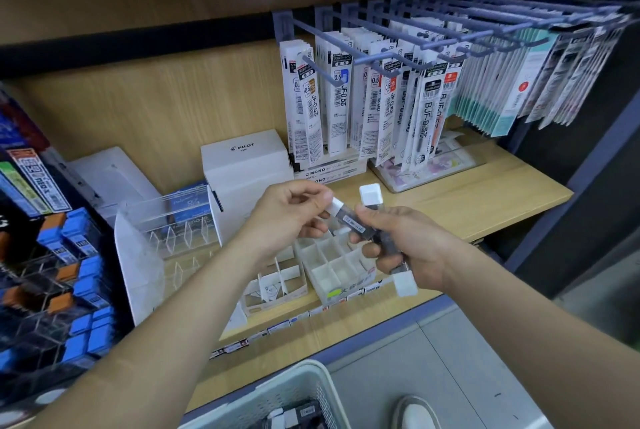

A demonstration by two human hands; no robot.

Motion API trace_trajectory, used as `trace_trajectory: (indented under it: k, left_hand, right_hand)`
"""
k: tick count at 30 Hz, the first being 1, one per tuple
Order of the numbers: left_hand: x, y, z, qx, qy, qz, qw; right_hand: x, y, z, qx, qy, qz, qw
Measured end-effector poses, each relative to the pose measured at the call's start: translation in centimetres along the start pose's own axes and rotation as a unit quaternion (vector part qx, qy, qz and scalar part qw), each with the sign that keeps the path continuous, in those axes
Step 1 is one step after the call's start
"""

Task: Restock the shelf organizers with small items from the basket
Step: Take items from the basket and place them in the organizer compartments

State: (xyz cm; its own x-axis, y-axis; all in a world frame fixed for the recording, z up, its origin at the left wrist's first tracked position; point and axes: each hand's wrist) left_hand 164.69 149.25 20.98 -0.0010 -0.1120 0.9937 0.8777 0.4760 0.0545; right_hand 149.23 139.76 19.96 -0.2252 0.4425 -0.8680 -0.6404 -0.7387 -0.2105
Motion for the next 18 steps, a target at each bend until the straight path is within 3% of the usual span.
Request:
trace_trajectory:
  k: [3, 7, 10, 16, 18]
  left_hand:
    - [0.2, -0.1, 0.0, 0.012, 0.004, -0.007, 1.000]
    - [-0.4, 0.8, -1.0, 0.106, -0.050, -0.101, 0.988]
    - [-1.1, 1.2, -1.5, 0.152, -0.108, -0.250, 0.950]
    - [-2.9, -0.2, -2.3, 0.125, -0.235, -0.444, 0.856]
    - [-3.4, -0.8, -2.7, 0.099, -0.241, -0.464, 0.847]
  right_hand:
    - [0.2, -0.1, -0.4, 0.020, 0.009, 0.012, 1.000]
    - [0.6, 0.6, -1.0, 0.128, 0.001, 0.063, 0.990]
    - [1.0, 1.5, -1.3, 0.171, -0.015, 0.058, 0.983]
    - [1.0, 1.4, -1.6, 0.159, -0.023, 0.031, 0.986]
    - [1.1, 1.3, -1.7, 0.151, -0.026, 0.036, 0.987]
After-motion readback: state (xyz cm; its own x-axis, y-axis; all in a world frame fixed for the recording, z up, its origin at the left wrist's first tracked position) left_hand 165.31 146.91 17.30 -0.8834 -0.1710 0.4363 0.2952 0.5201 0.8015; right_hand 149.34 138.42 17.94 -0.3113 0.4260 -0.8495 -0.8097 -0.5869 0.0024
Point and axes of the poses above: each hand's wrist, its own z-axis away from the middle knuckle, its own y-axis out of the back of the hand, x = y × z, and after that the axes turned 1 degree about -y, right-handed
